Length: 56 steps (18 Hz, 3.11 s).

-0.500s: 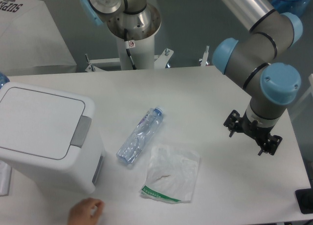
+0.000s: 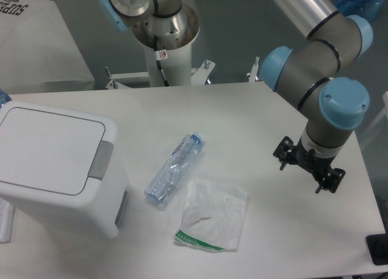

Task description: Open the trash can

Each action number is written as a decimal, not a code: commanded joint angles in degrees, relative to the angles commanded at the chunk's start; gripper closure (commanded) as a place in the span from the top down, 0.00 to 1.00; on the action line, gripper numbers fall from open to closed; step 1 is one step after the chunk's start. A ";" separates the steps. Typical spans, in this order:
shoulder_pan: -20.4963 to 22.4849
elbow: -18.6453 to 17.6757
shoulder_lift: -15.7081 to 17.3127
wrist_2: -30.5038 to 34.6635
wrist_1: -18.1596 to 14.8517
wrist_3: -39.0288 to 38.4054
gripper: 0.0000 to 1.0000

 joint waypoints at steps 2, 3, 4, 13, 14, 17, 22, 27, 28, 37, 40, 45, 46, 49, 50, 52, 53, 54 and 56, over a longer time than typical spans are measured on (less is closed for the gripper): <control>-0.35 -0.87 0.79 -0.62 0.00 0.00 1.00; -0.35 -1.49 0.88 -1.06 0.09 0.00 1.00; -0.35 -2.37 1.40 -2.11 0.09 -0.26 1.00; -2.19 -4.92 6.94 -16.17 0.26 -22.20 1.00; -2.89 -4.92 7.38 -16.88 0.35 -25.11 1.00; -6.32 -4.84 7.91 -18.55 0.35 -31.19 1.00; -9.49 -4.83 9.58 -24.59 0.44 -33.92 1.00; -10.37 -4.83 13.01 -30.06 2.63 -42.52 1.00; -10.81 -4.75 13.27 -30.85 3.42 -44.11 1.00; -17.23 -7.11 16.52 -31.65 4.83 -46.93 1.00; -17.23 -8.61 16.53 -31.47 6.76 -47.02 1.00; -17.32 -9.93 16.53 -31.21 7.73 -46.76 1.00; -17.32 -10.02 16.44 -31.12 7.73 -46.76 1.00; -17.23 -10.37 16.70 -31.03 7.73 -46.76 1.00; -17.23 -10.63 16.96 -31.03 7.73 -46.76 1.00; -17.23 -11.16 17.05 -31.03 7.73 -46.76 1.00; -17.23 -11.42 17.05 -31.03 7.82 -46.76 1.00; -17.23 -11.60 17.14 -31.03 7.82 -46.76 1.00; -17.31 -11.95 17.23 -31.03 7.91 -46.67 1.00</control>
